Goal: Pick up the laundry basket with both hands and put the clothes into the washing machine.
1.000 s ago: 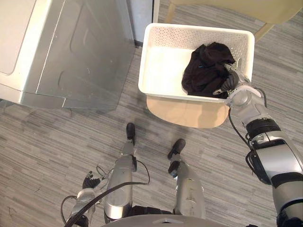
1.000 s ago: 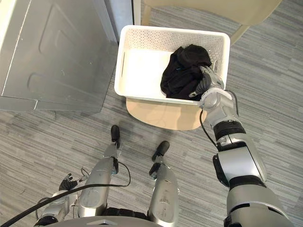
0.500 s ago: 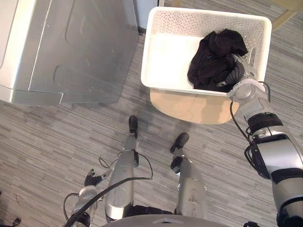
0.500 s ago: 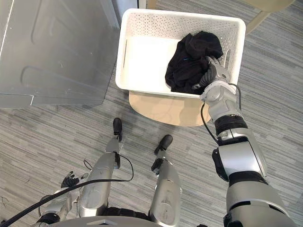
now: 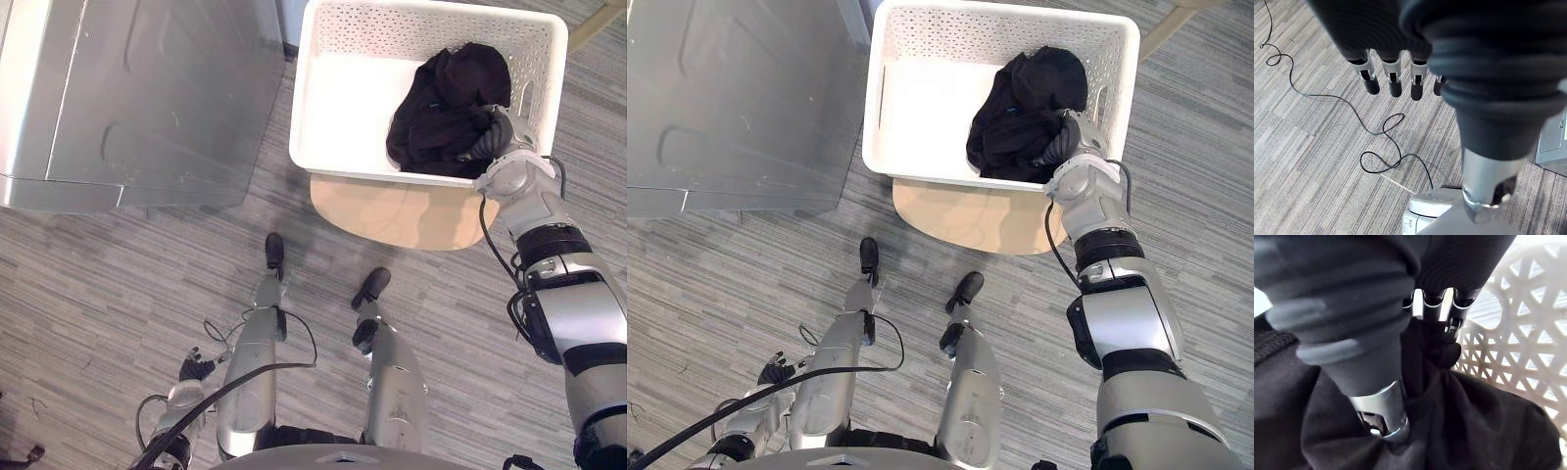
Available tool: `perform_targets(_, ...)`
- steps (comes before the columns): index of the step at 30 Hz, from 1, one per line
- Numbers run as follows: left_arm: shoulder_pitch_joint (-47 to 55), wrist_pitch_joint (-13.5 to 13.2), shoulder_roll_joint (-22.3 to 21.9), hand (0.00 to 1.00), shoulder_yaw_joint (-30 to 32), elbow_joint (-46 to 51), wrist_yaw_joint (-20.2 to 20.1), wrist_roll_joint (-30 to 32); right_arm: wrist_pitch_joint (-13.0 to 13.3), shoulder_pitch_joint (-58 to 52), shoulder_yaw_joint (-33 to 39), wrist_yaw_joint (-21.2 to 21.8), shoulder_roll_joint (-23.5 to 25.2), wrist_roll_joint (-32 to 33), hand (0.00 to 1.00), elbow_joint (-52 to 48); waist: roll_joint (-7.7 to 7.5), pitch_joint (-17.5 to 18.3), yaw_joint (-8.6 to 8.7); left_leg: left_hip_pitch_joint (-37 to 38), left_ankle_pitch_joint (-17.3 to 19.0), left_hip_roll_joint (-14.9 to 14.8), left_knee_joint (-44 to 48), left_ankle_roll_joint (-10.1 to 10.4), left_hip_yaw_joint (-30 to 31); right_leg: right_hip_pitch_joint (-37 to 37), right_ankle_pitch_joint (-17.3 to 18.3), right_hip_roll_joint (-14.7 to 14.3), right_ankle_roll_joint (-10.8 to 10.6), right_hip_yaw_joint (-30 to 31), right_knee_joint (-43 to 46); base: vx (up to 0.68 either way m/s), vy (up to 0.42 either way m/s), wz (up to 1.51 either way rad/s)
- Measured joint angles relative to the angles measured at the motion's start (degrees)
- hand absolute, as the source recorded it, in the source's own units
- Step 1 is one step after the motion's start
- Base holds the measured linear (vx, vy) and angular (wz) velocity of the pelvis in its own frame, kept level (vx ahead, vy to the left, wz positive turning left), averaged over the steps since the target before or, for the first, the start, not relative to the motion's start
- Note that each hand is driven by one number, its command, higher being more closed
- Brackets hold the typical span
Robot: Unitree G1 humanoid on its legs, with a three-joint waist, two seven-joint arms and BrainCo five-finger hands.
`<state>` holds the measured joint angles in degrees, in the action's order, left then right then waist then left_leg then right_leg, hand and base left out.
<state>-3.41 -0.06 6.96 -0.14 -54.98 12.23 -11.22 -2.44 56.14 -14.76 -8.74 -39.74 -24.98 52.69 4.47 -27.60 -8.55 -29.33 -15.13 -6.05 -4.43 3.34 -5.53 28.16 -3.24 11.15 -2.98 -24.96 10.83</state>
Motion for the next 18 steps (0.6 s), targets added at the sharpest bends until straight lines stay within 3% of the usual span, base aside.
perform_targets(13,-0.1,0.0,0.0,0.0,-0.1,0.0,0.0,-2.1,-0.2,-1.3,0.4,-0.2,0.9,1.5,1.0,0.4,-0.04,0.8,-0.68,0.3,-0.6,-0.6,0.0,-0.1,0.6,-0.4,0.0,-0.6,0.0,-0.4,0.4,0.03,-0.053,0.01)
perform_targets(18,-0.1,0.1,-0.1,0.0,0.1,0.1,0.0,-2.2,-0.3,-2.9,8.5,-1.3,5.7,14.8,1.0,2.3,0.07,2.1,-0.73,1.0,-0.7,-0.6,0.0,-0.1,0.4,-0.8,0.0,-0.5,0.0,-0.2,0.5,0.02,-0.054,-0.01)
